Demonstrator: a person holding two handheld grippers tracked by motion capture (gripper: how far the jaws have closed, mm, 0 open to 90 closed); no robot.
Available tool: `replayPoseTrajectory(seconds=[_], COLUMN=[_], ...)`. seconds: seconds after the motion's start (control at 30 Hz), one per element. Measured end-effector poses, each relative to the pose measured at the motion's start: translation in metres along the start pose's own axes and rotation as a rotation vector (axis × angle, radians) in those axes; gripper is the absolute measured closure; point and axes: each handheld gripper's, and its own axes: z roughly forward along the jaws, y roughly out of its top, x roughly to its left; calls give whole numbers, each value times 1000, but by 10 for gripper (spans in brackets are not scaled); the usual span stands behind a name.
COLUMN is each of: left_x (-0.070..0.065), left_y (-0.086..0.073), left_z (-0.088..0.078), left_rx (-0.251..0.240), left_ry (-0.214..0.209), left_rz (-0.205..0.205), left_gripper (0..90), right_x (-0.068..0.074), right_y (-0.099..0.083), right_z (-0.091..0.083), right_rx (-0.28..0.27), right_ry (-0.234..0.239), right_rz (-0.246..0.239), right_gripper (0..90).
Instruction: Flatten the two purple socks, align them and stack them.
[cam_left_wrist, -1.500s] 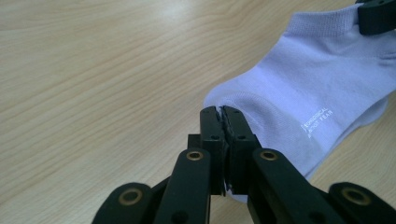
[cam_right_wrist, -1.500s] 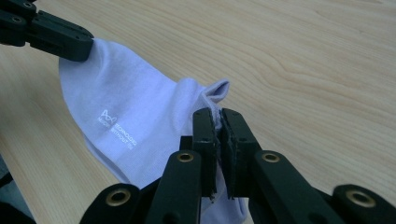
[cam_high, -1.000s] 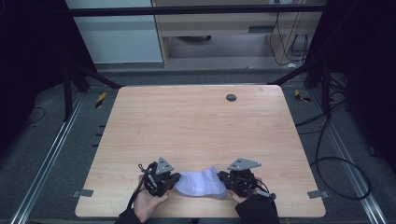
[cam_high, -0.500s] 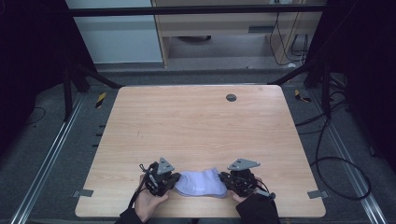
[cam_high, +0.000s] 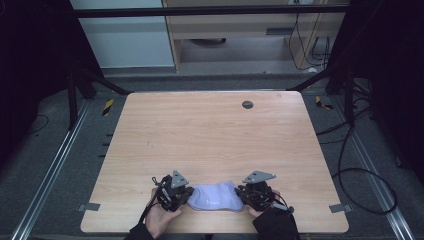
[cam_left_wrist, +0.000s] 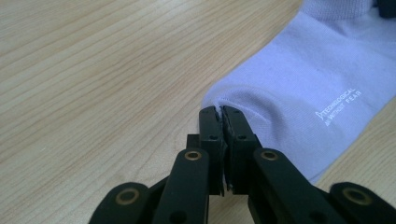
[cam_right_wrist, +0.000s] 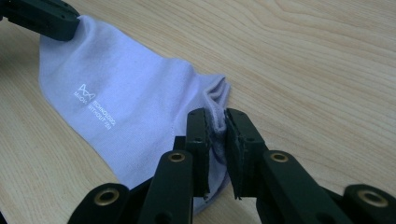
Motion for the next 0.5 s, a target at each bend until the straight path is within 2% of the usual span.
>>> replayPoseTrajectory(seconds=[0.17,0.3,0.4,0.5], left_x=[-1,1,2,0], left_y=[-1,-1,2,6], left_z=[1,-2,-9,-15], left_rx=[7,-12,-52,-99], left_ry=[3,11,19,19], left_rz=[4,0,-3,-2], left_gripper=[861,809,758,743], right_x=[0,-2,-4,-4], right_y=[-1,-1,1,2], right_z=[1,-1,-5,-7], right_rx=[19,17,-24,-68], right_ry=[-13,-22,-15,-6], right_rz=[10,24,28,27], right_gripper=[775,710,654,659])
